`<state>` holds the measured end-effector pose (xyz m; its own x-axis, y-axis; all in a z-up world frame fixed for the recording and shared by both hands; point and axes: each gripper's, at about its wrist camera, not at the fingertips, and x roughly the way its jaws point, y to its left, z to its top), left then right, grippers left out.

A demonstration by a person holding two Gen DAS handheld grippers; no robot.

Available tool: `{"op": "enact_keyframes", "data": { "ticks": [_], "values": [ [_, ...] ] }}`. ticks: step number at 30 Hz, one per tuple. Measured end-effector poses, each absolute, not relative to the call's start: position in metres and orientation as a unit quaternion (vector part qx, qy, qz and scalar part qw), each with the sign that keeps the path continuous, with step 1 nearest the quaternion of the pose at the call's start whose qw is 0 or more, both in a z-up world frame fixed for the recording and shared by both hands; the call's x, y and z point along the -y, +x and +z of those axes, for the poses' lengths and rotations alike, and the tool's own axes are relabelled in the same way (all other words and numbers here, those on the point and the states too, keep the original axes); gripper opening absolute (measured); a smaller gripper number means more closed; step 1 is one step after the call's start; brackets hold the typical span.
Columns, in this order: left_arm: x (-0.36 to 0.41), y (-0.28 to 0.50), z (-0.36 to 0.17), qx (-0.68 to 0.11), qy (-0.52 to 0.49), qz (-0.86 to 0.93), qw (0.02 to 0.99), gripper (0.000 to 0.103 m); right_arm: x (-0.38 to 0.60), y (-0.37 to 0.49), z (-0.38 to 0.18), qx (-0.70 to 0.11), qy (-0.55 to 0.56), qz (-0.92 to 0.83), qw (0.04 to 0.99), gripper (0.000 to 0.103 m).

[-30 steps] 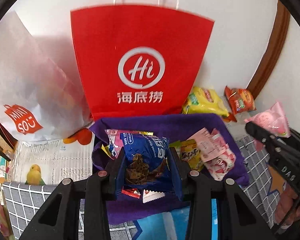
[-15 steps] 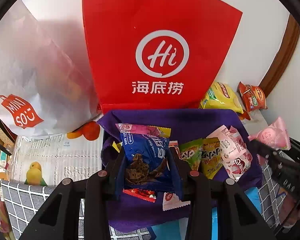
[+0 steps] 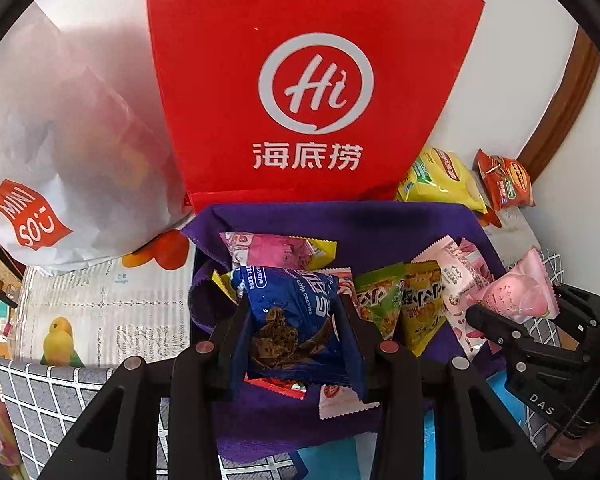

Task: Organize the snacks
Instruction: 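Lower both snacks onto the towel and open both grippers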

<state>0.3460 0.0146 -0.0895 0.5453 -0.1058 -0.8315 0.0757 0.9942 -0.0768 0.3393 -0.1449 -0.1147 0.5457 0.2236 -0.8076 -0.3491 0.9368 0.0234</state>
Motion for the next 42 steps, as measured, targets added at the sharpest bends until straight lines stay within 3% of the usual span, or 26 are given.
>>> {"op": "enact_keyframes", "data": {
  "ticks": [15, 19, 29, 32, 36, 42],
  "values": [
    [-0.003, 0.349, -0.104, -0.496, -0.013, -0.064, 0.866, 0.039, 0.145, 0.344, -0.123, -0.460, -0.088, 0.153, 0.870, 0.034],
    [-0.005, 0.351, -0.109, -0.502, -0.023, -0.063, 0.862, 0.039, 0.145, 0.343, -0.122, -0.456, -0.095, 0.151, 0.872, 0.043],
    [-0.010, 0.351, -0.105, -0.500, -0.032, -0.065, 0.863, 0.040, 0.146, 0.338, -0.113, -0.441, -0.099, 0.149, 0.879, 0.054],
    [-0.011, 0.349, -0.101, -0.498, -0.034, -0.066, 0.864, 0.043, 0.146, 0.331, -0.103, -0.425, -0.105, 0.151, 0.886, 0.058],
    [-0.011, 0.346, -0.091, -0.495, -0.037, -0.073, 0.865, 0.060, 0.151, 0.324, -0.089, -0.406, -0.099, 0.136, 0.898, 0.059],
    [-0.009, 0.332, -0.066, -0.469, -0.031, -0.072, 0.880, 0.068, 0.171, 0.313, -0.062, -0.380, -0.046, 0.106, 0.918, 0.059]
  ]
}}
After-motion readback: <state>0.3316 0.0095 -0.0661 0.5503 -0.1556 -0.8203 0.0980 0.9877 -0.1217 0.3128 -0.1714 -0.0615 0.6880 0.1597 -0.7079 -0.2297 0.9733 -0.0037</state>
